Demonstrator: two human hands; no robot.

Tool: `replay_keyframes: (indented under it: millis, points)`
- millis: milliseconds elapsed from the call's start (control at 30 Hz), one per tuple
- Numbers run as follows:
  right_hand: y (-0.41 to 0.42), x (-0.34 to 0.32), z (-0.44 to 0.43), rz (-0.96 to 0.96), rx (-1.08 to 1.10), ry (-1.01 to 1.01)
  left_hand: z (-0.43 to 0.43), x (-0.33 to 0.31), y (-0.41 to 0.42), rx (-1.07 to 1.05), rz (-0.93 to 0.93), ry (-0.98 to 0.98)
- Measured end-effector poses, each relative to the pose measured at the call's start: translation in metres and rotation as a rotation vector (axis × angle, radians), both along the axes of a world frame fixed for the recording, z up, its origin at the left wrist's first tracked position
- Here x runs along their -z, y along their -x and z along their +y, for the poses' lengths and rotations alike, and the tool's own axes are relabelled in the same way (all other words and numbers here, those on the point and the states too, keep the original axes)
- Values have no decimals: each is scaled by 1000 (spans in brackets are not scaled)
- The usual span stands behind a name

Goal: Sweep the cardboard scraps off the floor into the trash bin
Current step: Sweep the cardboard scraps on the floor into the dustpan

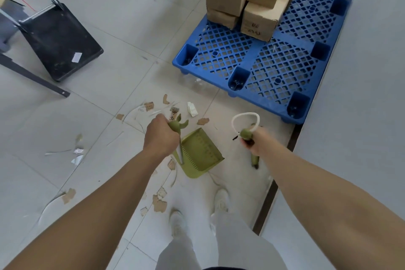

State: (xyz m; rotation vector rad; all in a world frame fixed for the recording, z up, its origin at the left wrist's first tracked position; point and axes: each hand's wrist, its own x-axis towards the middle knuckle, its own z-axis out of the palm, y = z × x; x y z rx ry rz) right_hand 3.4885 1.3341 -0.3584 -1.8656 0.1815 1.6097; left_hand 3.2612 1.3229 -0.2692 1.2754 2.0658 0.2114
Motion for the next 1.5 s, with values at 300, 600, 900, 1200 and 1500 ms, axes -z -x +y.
replay_keyframes:
  millis: [300,600,900,1200,1500]
  points:
    - [69,-22,22,65,-180,-1,10,0,13,-111,10,1]
    - [68,-46,42,-13,-142,-54,41,-3,27,-83,11,6]
    - [93,-8,79,-3,-268,-60,52,-1,83,-176,-58,42]
    - [178,-14,110,66,-466,-95,72,-9,142,-258,-56,62]
    - [185,-24,144,-69,-515,-151,68,-10,162,-351,-29,20]
